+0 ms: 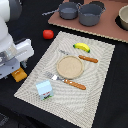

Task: Interact with the objects in diverse but meaningful ways.

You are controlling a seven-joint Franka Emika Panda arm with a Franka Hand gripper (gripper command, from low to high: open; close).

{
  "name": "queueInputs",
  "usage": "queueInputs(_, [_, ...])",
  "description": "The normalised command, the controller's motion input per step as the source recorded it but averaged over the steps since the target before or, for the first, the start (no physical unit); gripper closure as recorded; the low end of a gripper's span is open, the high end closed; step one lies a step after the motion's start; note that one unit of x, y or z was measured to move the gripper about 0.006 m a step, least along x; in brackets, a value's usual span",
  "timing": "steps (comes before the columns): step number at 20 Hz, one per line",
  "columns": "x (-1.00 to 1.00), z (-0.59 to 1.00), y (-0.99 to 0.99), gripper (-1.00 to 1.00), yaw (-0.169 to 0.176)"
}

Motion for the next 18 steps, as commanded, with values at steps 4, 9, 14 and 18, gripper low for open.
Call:
queueInputs(4, [-0.02,-0.13,-0.06,1.0,0.035])
queueInputs(9, [-0.57,0.44,0.02,1.0,0.001])
queueInputs(14, [0.51,1.0,0.09,1.0,0.012])
queueInputs(18, [0.92,0.99,0.04,1.0,0.012])
